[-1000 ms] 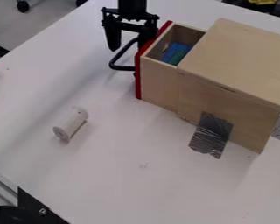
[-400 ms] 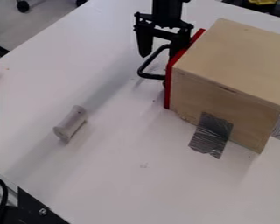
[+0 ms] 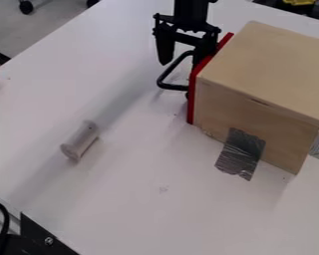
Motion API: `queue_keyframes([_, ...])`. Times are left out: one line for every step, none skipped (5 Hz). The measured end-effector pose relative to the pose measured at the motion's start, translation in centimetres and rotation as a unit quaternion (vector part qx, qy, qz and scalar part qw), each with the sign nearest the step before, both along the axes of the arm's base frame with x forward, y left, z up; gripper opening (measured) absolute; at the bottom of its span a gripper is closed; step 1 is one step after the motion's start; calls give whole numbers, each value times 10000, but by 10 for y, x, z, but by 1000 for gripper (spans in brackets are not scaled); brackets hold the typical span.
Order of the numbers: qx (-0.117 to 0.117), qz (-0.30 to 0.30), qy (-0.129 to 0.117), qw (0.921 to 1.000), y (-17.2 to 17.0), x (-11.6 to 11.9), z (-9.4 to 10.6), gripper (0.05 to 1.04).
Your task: Closed the drawer
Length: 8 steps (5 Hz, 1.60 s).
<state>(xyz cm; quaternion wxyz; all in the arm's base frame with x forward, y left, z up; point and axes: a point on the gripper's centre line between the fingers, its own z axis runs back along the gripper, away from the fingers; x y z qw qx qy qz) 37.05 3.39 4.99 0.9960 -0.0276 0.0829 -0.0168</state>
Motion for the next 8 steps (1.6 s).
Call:
queue_keyframes([-214, 0, 61, 9998, -10, -1, 2, 997])
queue_keyframes([-253, -39, 73, 9996, -14, -1, 1, 997])
queue_keyframes([-268, -42, 79, 9996, -15, -1, 2, 997])
queue_keyframes([-270, -43, 86, 9996, -15, -2, 3, 997])
queue_keyframes([7, 81, 146, 9999, -9, -3, 2, 997])
queue_keyframes([347, 225, 204, 9989, 0, -2, 8, 997])
queue_keyframes([-583, 523, 317, 9964, 15, 0, 7, 998])
queue_keyframes([-1652, 1224, 384, 9779, 51, 0, 10, 998])
